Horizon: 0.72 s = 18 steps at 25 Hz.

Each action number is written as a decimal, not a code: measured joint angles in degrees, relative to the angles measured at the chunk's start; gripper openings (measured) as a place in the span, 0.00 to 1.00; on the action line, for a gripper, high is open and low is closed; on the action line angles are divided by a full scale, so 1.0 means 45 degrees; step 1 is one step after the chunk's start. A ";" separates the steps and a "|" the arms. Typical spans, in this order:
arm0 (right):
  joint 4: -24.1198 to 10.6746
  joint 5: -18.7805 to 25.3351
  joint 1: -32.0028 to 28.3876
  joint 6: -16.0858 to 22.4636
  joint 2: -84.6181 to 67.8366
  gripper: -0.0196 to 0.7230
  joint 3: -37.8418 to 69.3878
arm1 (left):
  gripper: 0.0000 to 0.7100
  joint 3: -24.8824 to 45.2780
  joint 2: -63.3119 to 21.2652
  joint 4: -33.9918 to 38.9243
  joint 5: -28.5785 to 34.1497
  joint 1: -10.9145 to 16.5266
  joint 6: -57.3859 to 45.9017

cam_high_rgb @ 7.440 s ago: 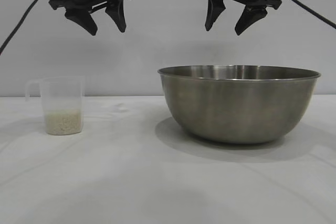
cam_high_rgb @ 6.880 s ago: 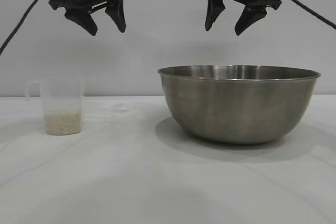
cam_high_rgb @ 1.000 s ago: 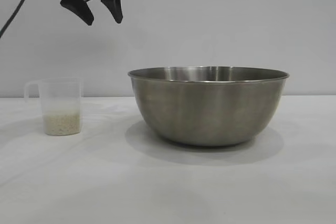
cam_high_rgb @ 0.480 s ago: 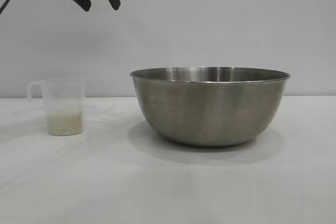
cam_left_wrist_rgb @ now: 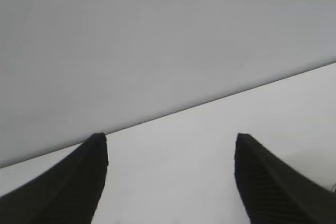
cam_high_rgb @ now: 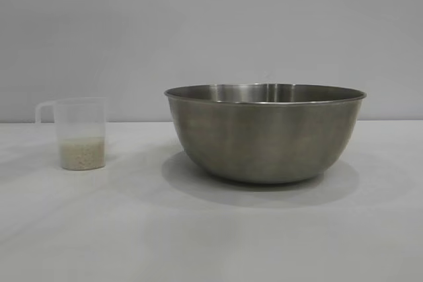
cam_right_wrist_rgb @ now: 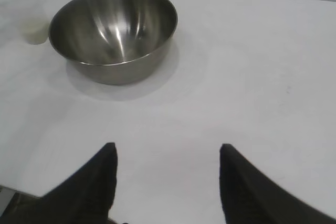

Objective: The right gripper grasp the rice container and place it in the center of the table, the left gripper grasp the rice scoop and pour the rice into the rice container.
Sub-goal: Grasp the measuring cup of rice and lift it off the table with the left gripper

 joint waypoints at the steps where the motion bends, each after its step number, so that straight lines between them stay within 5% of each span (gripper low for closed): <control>1: 0.0000 0.0000 0.0000 0.0000 0.0000 0.50 0.0000 | 0.63 0.0401 -0.0113 -0.0079 -0.0188 0.0000 0.0000; 3: 0.0000 0.0000 0.0000 0.0000 0.0000 0.45 0.0000 | 0.63 0.1051 -0.0188 -0.0366 -0.0321 0.0000 0.0058; 7: 0.0000 0.0000 0.0000 0.0000 0.0000 0.36 0.0000 | 0.39 0.2007 -0.0212 -0.0728 -0.0616 0.0000 0.0438; 18: 0.0000 0.0000 0.0000 0.0019 0.0000 0.37 0.0000 | 0.38 0.4136 -0.0242 -0.1631 -0.1324 0.0000 0.0911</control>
